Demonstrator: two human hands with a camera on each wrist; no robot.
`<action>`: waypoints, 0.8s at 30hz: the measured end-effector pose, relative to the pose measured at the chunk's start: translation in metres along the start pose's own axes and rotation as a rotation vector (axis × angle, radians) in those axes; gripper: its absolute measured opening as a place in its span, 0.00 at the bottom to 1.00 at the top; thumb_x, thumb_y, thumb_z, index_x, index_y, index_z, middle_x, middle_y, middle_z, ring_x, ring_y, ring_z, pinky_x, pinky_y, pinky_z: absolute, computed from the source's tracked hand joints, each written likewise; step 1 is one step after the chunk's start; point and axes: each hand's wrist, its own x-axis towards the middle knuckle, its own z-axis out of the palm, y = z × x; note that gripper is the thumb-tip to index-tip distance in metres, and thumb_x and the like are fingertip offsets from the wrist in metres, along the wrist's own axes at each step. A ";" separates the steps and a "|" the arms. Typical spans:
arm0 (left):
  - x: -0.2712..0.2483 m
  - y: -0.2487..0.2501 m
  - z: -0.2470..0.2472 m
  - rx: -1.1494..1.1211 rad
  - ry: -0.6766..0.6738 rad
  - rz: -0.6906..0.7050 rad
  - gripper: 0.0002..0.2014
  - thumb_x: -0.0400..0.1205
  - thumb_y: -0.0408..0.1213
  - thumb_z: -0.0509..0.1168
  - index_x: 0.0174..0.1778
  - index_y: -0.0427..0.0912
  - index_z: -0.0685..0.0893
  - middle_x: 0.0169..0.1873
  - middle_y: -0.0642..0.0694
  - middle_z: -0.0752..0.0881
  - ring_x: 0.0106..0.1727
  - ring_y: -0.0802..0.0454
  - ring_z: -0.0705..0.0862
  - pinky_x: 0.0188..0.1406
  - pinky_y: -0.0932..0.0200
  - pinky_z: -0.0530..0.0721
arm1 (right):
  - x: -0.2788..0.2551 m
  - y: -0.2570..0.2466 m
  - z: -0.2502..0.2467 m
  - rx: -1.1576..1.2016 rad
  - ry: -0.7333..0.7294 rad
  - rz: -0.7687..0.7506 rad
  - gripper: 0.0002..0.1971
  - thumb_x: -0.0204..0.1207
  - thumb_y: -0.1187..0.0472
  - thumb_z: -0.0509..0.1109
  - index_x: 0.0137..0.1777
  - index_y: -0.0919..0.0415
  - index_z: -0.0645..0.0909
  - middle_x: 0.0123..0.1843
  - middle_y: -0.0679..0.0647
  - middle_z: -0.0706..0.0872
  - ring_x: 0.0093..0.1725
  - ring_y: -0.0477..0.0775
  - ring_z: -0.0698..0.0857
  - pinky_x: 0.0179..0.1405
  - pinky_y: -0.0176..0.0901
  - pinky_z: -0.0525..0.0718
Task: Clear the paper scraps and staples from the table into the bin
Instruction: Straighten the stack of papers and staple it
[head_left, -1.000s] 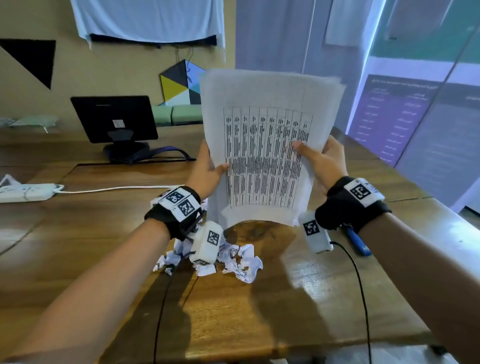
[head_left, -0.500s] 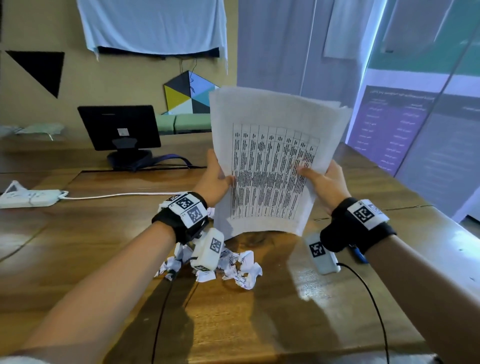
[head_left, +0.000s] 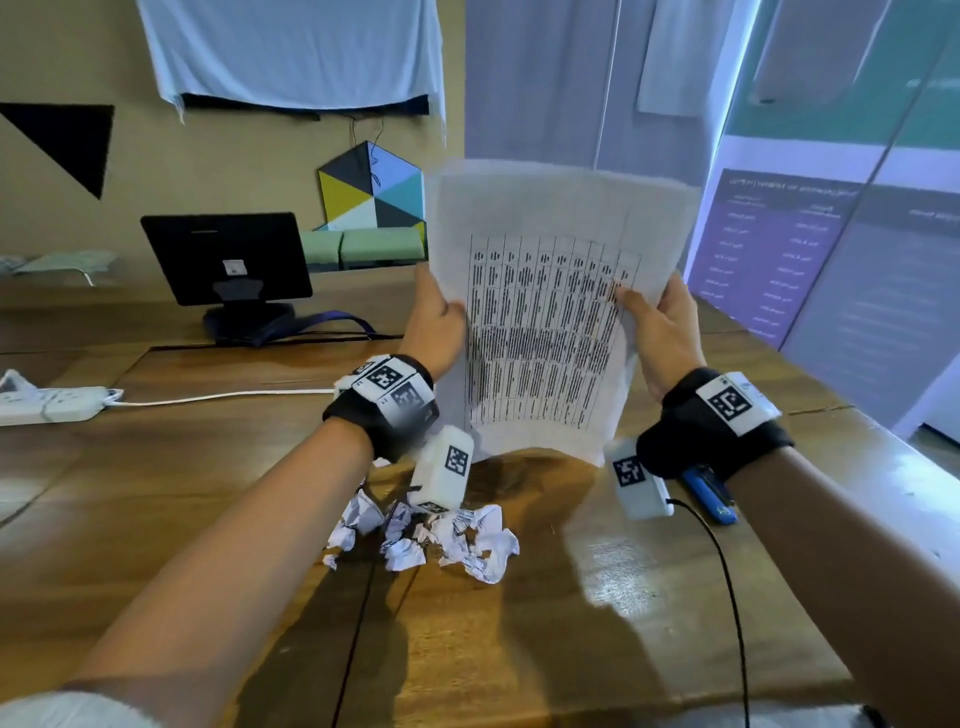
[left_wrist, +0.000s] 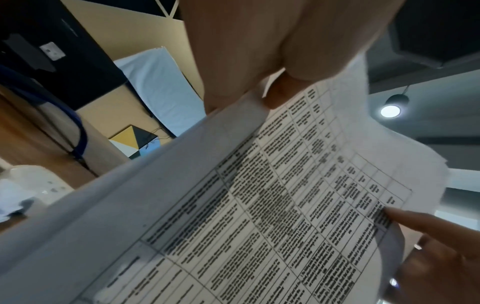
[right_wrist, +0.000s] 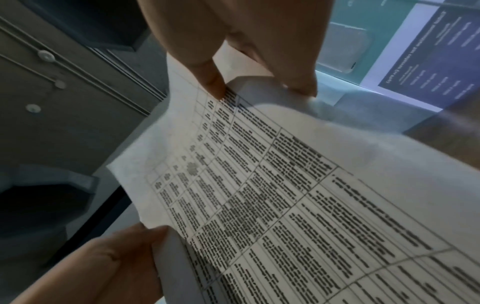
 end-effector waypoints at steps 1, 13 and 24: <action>0.004 0.004 0.001 -0.005 0.010 0.017 0.22 0.82 0.20 0.50 0.73 0.29 0.58 0.69 0.39 0.73 0.68 0.51 0.72 0.72 0.58 0.69 | 0.003 -0.005 0.002 0.017 -0.002 -0.016 0.11 0.78 0.70 0.64 0.58 0.57 0.73 0.54 0.51 0.85 0.53 0.48 0.86 0.57 0.43 0.84; 0.008 0.005 -0.005 -0.219 0.045 0.044 0.35 0.79 0.19 0.59 0.78 0.44 0.52 0.70 0.39 0.71 0.68 0.48 0.74 0.69 0.50 0.78 | 0.012 -0.012 -0.005 0.113 0.053 0.034 0.20 0.71 0.67 0.64 0.63 0.57 0.67 0.54 0.54 0.82 0.53 0.54 0.83 0.52 0.48 0.83; 0.008 -0.004 0.002 -0.179 -0.027 -0.016 0.27 0.81 0.19 0.55 0.75 0.39 0.58 0.64 0.44 0.74 0.63 0.52 0.75 0.61 0.61 0.77 | 0.008 -0.007 0.004 -0.027 -0.121 0.067 0.26 0.72 0.66 0.63 0.71 0.64 0.64 0.58 0.55 0.81 0.52 0.50 0.83 0.49 0.43 0.83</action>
